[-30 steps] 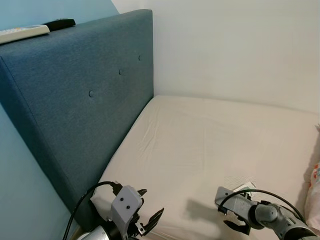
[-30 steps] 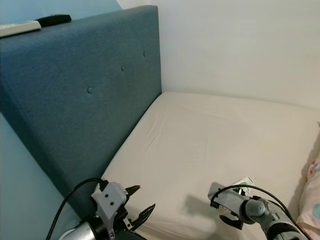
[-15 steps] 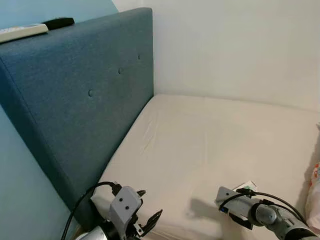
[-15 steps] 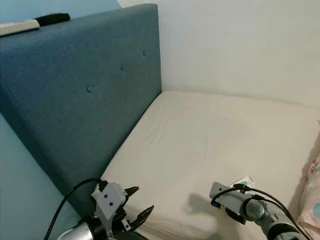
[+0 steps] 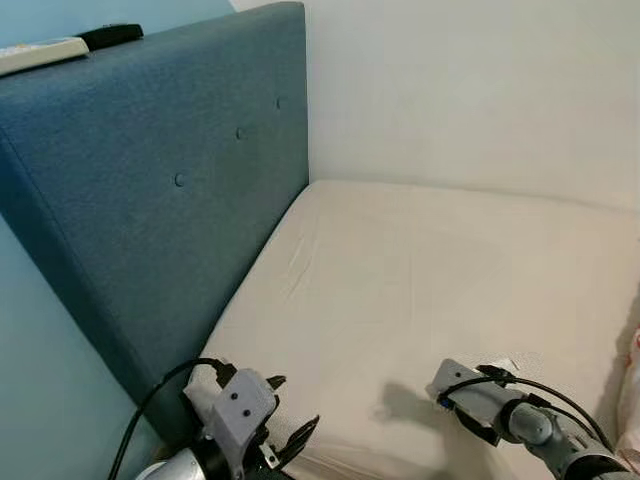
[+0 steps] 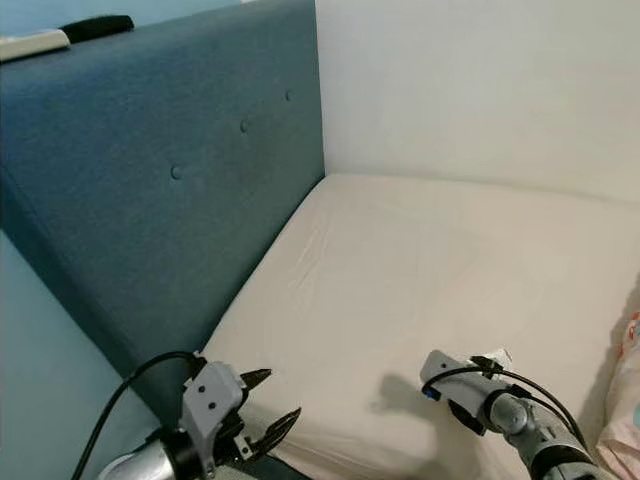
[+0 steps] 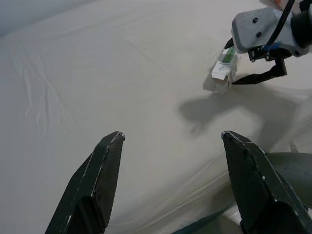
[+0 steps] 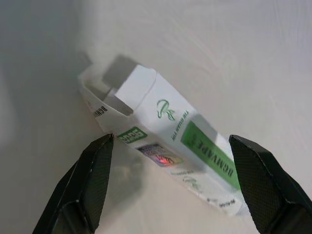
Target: Clean up the room
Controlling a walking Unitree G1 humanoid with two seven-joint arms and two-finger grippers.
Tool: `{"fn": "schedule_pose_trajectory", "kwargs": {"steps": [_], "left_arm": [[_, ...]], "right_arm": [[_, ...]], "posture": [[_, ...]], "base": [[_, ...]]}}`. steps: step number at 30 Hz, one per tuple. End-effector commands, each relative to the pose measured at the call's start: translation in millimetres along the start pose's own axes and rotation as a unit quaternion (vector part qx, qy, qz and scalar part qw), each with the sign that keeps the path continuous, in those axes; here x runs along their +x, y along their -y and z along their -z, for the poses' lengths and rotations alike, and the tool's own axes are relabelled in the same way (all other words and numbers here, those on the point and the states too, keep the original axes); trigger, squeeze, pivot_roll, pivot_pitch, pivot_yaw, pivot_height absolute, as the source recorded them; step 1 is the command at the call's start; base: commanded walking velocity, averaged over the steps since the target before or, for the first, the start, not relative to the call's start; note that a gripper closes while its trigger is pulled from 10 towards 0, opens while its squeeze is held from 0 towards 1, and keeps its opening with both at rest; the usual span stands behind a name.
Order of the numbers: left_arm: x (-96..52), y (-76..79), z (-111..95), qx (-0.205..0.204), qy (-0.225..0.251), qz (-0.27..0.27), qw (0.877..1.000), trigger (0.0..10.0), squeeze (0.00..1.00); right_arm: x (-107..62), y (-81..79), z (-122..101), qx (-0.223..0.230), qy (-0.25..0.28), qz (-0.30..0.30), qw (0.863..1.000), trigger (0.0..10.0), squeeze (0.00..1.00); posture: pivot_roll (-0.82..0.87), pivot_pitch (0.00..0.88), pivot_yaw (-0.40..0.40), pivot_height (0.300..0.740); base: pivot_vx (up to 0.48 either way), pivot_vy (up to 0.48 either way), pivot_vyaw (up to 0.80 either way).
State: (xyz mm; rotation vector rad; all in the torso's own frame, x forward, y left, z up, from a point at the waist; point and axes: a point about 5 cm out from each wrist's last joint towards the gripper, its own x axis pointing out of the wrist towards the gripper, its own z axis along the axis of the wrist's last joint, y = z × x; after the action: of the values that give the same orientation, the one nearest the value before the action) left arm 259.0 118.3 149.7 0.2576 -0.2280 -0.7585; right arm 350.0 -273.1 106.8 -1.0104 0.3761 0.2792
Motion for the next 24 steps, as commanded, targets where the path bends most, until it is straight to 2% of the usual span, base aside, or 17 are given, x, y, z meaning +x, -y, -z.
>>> {"fn": "schedule_pose_trajectory", "kwargs": {"steps": [1, 5, 9, 12, 13, 15, 16, 17, 18, 21, 24], "left_arm": [[-5.7, 1.6, 3, -0.005, -0.012, 0.009, 1.0, 10.0, 0.0], [-7.4, 9.9, -12, -0.014, 0.002, 0.058, 0.998, 10.0, 0.0], [-8.0, 12.5, -15, -0.016, 0.002, 0.071, 0.997, 10.0, 0.0], [-9.7, 13.4, -15, -0.017, -0.001, 0.076, 0.997, 10.0, 0.0], [-9.7, 13.4, -15, -0.017, -0.001, 0.076, 0.997, 10.0, 0.0], [-11.5, 13.9, -16, -0.019, -0.005, 0.078, 0.997, 10.0, 0.0], [-11.5, 13.9, -16, -0.019, -0.005, 0.078, 0.997, 10.0, 0.0], [-12.9, 13.9, -16, -0.021, -0.01, 0.081, 0.996, 10.0, 0.0], [-13.3, 13.8, -16, -0.021, -0.012, 0.081, 0.996, 10.0, 0.0], [-14.1, 13.3, -17, -0.022, -0.016, 0.084, 0.996, 10.0, 0.0], [-13.5, 12.1, -17, -0.021, -0.018, 0.082, 0.996, 10.0, 0.0]], "right_arm": [[-0.3, -3.2, 4, 0.017, -0.009, 0.001, 1.0, 10.0, 0.0], [0.2, 0.0, 3, 0.033, -0.013, 0.004, 0.999, 10.0, 0.0], [-0.3, 0.2, 5, 0.043, -0.021, 0.002, 0.999, 10.0, 0.0], [-2.5, -0.1, 15, 0.079, -0.049, -0.003, 0.996, 10.0, 0.0], [-2.5, -0.1, 15, 0.079, -0.049, -0.003, 0.996, 10.0, 0.0], [-5.5, -0.6, 24, 0.128, -0.071, 0.002, 0.989, 10.0, 0.0], [-5.5, -0.6, 24, 0.128, -0.071, 0.002, 0.989, 10.0, 0.0], [-8.1, -2.5, 32, 0.179, -0.087, 0.006, 0.98, 10.0, 0.0], [-9.1, -3.7, 35, 0.198, -0.091, 0.006, 0.976, 10.0, 0.0], [-10.3, -6.4, 38, 0.22, -0.093, 0.001, 0.971, 10.0, 0.0], [-11.7, -7.4, 41, 0.21, -0.1, -0.001, 0.972, 10.0, 0.0]], "posture": [[0.24, 0.353, 0.026, 0.592], [0.26, 0.362, 0.033, 0.592], [0.27, 0.365, 0.034, 0.592], [0.28, 0.367, 0.037, 0.592], [0.28, 0.367, 0.037, 0.592], [0.28, 0.366, 0.037, 0.592], [0.28, 0.366, 0.037, 0.592], [0.28, 0.366, 0.038, 0.592], [0.28, 0.366, 0.038, 0.592], [0.28, 0.366, 0.039, 0.592], [0.28, 0.358, 0.043, 0.592]], "base": [[0.0, 0.0, 0.0], [0.0, 0.0, 0.0], [0.0, 0.0, 0.0], [0.0, 0.0, 0.0], [0.0, 0.0, 0.0], [0.0, 0.0, 0.0], [0.0, 0.0, 0.0], [0.0, 0.0, 0.0], [0.0, 0.0, 0.0], [0.0, 0.0, 0.0], [0.0, 0.0, 0.0]]}}
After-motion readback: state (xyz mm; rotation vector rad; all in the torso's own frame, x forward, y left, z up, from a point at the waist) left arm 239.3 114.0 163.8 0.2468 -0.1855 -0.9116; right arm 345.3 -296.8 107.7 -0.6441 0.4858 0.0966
